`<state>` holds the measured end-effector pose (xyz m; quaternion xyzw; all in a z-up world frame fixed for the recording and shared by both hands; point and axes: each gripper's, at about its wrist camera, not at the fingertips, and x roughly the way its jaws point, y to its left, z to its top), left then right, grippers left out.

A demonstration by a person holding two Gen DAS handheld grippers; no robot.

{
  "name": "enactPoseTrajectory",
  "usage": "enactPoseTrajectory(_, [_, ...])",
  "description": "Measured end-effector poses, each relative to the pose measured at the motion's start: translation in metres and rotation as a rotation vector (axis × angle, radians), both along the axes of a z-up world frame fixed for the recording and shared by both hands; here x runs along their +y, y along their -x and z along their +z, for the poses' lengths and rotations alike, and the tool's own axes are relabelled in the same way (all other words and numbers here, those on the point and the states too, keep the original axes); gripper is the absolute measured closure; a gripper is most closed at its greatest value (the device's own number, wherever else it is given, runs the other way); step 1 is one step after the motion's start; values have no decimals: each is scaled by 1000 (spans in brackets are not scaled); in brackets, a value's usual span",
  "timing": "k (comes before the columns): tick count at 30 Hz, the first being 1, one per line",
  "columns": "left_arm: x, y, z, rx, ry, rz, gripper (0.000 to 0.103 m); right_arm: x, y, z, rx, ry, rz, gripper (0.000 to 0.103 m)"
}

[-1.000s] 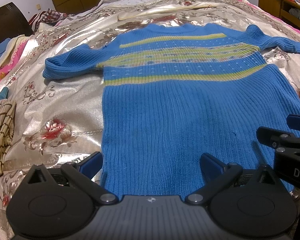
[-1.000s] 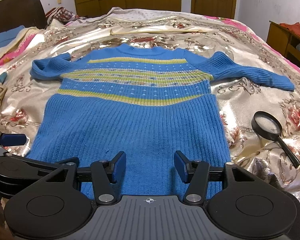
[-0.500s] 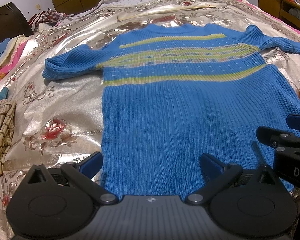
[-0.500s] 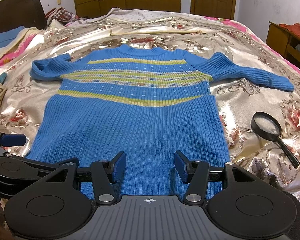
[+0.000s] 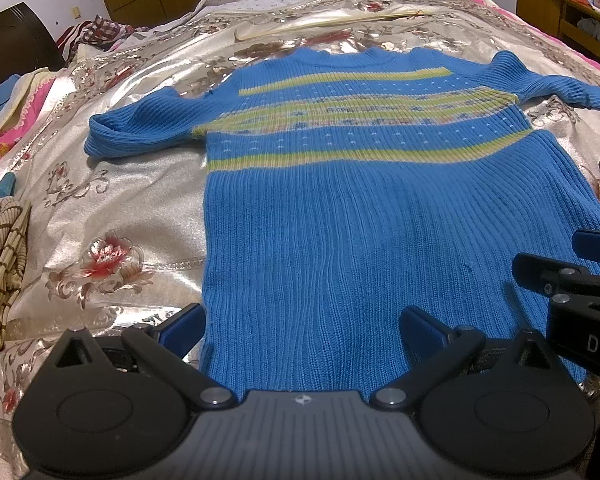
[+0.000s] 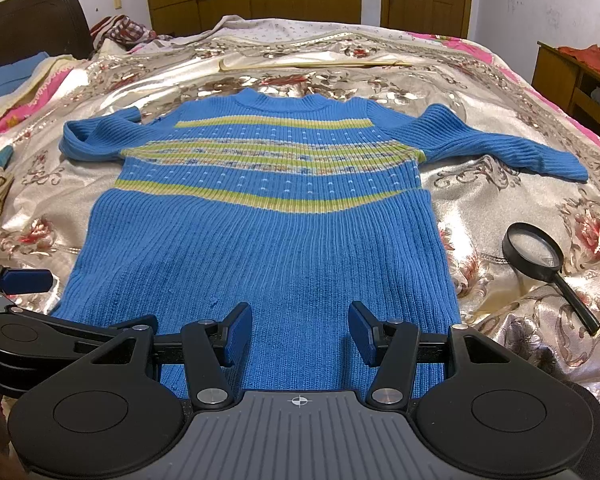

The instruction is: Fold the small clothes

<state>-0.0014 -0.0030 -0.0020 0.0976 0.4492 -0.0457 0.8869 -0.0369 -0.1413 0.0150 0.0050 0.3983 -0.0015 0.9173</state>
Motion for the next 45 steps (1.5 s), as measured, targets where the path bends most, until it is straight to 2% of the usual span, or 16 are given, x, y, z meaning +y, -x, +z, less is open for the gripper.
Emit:
enactPoseTrajectory(31, [4,1,3,-2,18,-2,0,3,2,4,-10,18,-1,50])
enactPoseTrajectory(40, [8,18,30,-68,21,4,0,6,17,23,-81,37,9,50])
enactPoseTrajectory(45, [6,30,53,-131,23,-1,0,14,31,43,-182,152,22,50])
